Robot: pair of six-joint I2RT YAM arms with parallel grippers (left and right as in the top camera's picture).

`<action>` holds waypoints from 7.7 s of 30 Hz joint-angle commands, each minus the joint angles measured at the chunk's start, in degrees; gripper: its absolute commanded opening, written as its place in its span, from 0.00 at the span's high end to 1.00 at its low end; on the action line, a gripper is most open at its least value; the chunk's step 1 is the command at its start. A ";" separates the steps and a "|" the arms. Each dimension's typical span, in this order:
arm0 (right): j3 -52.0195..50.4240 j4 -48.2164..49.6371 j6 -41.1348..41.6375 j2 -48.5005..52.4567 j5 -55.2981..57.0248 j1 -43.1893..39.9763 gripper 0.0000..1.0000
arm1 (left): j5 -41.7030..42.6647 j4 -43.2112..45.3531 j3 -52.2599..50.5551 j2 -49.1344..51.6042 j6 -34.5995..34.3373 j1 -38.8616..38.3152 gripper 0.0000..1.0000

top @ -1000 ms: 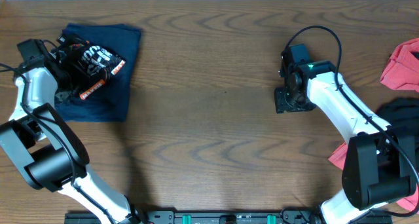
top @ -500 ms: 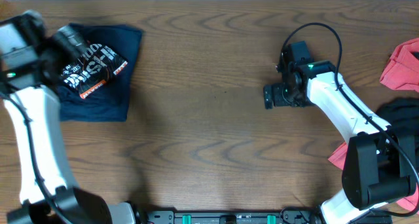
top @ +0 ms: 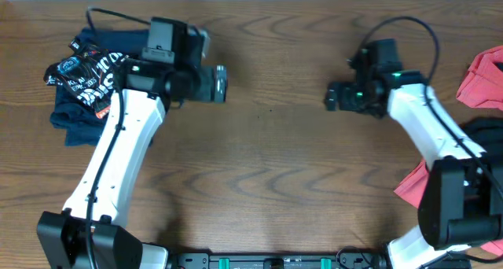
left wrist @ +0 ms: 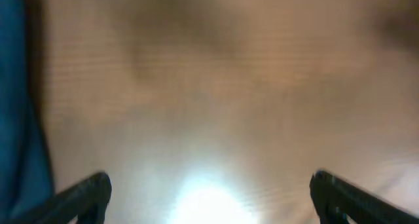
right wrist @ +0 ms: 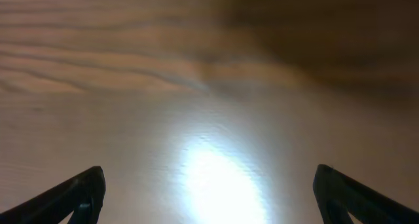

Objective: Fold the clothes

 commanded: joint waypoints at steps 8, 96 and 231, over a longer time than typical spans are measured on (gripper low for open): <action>0.90 -9.16 -1.88 -17.20 1.31 -6.43 0.01 | -9.40 -11.91 -1.07 -6.36 -2.54 2.08 0.02; -70.20 42.97 -16.31 -100.15 9.62 -2.08 0.01 | -12.39 -2.71 -38.73 -66.05 0.09 2.08 0.02; -70.18 37.62 -15.10 -100.10 9.16 -2.03 0.01 | -12.85 47.54 -82.47 -90.42 1.99 9.49 0.02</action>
